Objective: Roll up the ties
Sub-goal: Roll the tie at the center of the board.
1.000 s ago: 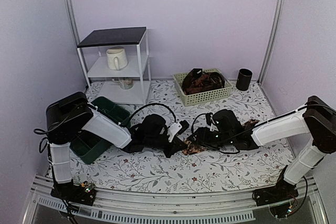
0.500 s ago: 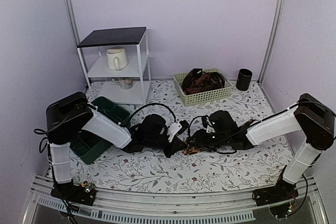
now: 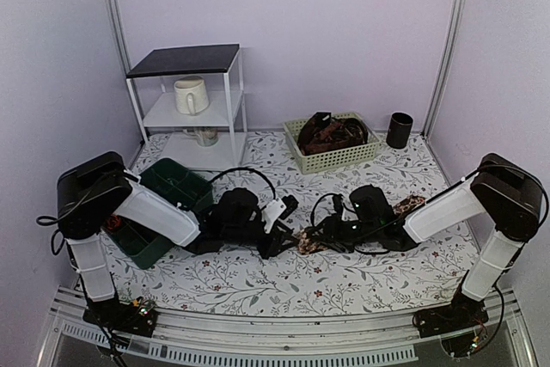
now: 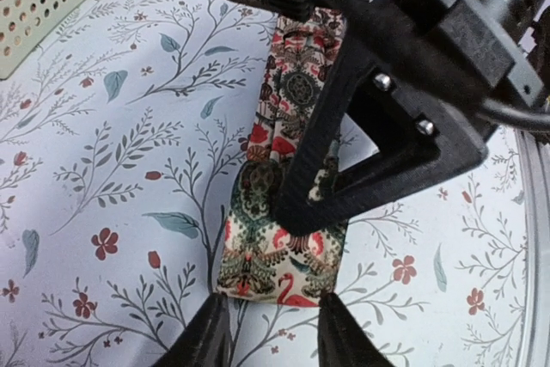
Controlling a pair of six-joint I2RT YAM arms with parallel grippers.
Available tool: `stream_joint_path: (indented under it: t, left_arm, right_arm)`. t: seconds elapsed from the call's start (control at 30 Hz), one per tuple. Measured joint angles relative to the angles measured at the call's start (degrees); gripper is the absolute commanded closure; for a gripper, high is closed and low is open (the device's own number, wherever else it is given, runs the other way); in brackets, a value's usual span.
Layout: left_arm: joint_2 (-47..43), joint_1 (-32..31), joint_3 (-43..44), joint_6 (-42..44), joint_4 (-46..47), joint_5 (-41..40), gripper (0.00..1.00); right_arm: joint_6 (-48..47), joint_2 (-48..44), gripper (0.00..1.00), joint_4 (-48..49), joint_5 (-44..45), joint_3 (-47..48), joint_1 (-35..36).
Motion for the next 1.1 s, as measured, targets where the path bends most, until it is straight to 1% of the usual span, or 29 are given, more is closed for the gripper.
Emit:
stream_joint_path:
  t: [0.13,0.23,0.43,0.5,0.57,0.67,0.77,0.97,1.03,1.1]
  left_arm:
    - [-0.63,0.0,-0.66,0.17,0.55,-0.52,0.59]
    - [-0.61,0.0,-0.68,0.17,0.7,-0.7,0.59]
    - [-0.17,0.0,-0.35,0.17,1.36,-0.7,0.59]
    - [0.44,0.0,0.28,0.26,1.36,-0.68,0.56]
    - [0.96,0.0,0.83,0.59,1.38,-0.66,0.52]
    - [1.51,0.0,1.09,1.22,1.44,-0.63,0.45]
    - [1.86,0.0,1.18,1.77,1.55,-0.52,0.44]
    - [2.69,0.0,2.99,2.8,1.33,-0.59,0.51]
    - [2.69,0.0,3.61,2.95,1.33,-0.63,0.52]
    - [2.69,0.0,4.11,3.02,1.36,-0.61,0.5]
  right_arm:
    - [1.03,0.2,0.64,1.75,-0.72,-2.29,-1.38]
    - [1.22,0.2,0.59,2.01,-0.7,-3.13,-2.21]
    - [0.7,0.17,0.59,2.19,-0.7,-3.13,-2.56]
    - [0.61,0.15,0.59,2.16,-0.68,-3.13,-2.58]
    - [0.5,-0.02,0.56,1.9,-0.52,-3.13,-2.6]
    - [0.15,-0.83,0.54,0.9,0.07,-3.13,-2.67]
    - [-0.39,-1.97,0.54,-0.83,1.01,-3.13,-2.69]
    - [-0.96,-2.69,0.58,-2.47,2.14,-3.13,-2.73]
    - [-1.05,-2.69,0.61,-2.67,2.34,-3.13,-2.73]
    - [-1.2,-2.69,0.65,-2.86,2.45,-3.13,-2.73]
